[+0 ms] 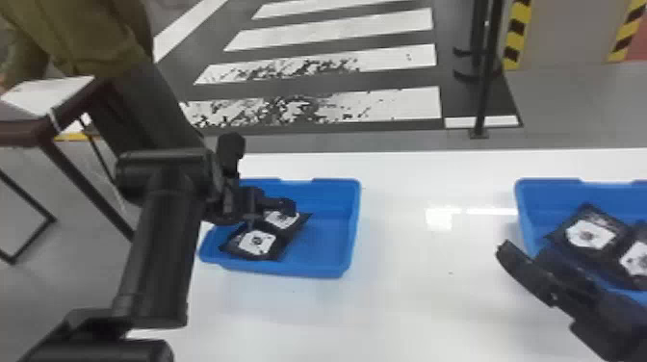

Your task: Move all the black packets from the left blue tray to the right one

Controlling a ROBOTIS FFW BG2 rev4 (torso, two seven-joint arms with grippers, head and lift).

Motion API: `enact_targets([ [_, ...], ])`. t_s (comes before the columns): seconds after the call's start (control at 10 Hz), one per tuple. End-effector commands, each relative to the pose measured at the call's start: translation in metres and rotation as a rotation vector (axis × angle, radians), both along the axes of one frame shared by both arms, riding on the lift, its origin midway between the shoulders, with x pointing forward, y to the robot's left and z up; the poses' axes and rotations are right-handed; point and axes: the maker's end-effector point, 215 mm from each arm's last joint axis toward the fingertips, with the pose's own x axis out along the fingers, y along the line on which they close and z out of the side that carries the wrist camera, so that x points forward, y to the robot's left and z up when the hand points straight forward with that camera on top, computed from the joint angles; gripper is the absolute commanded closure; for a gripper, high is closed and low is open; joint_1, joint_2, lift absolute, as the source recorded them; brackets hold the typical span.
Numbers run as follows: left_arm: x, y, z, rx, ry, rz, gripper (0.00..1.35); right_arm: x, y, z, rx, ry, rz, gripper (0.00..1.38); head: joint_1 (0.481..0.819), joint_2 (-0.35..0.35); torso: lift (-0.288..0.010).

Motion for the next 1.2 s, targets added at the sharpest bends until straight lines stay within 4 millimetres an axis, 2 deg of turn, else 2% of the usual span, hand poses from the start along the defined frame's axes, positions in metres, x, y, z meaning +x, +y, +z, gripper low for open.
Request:
enact_targets([
  [0.0,0.005,-0.006,-0.007,-0.016,0.013,-0.01,0.0,0.001,0.001,-0.001,0.006,0.003,0.0,0.17,0.695,0.274,-0.14],
  [0.2,0.005,-0.005,-0.016,-0.025,0.026,-0.003,0.05,0.0,0.004,-0.002,0.017,0.007,0.007,0.17,0.695,0.269,-0.14],
  [0.3,0.001,-0.006,-0.024,-0.029,0.043,0.0,0.23,0.0,0.005,-0.003,0.022,0.01,0.008,0.17,0.695,0.269,-0.14],
  [0.4,0.001,-0.008,-0.029,-0.029,0.033,-0.004,0.72,-0.001,0.005,-0.002,0.026,0.009,0.009,0.17,0.695,0.271,-0.14],
  [0.5,-0.001,-0.008,-0.034,-0.049,0.024,0.012,1.02,-0.001,0.006,0.0,0.036,0.008,0.012,0.17,0.695,0.272,-0.14],
  [0.6,-0.003,-0.012,-0.036,-0.057,0.025,0.007,1.02,-0.001,0.006,-0.002,0.036,0.011,0.014,0.17,0.695,0.272,-0.14],
  [0.7,0.0,-0.012,-0.035,-0.059,0.005,-0.002,1.15,-0.002,0.007,-0.001,0.039,0.011,0.015,0.17,0.695,0.271,-0.14],
  [0.8,0.001,-0.012,-0.029,-0.072,-0.038,-0.003,1.21,-0.002,0.007,-0.002,0.042,0.012,0.016,0.17,0.695,0.268,-0.14],
  [0.9,-0.007,-0.016,-0.024,-0.088,-0.068,-0.007,1.21,-0.003,0.007,-0.002,0.046,0.015,0.017,0.17,0.695,0.267,-0.14],
  [1.1,-0.015,-0.028,0.005,-0.124,-0.167,-0.035,1.21,-0.004,0.008,-0.001,0.046,0.011,0.018,0.17,0.695,0.265,-0.14],
])
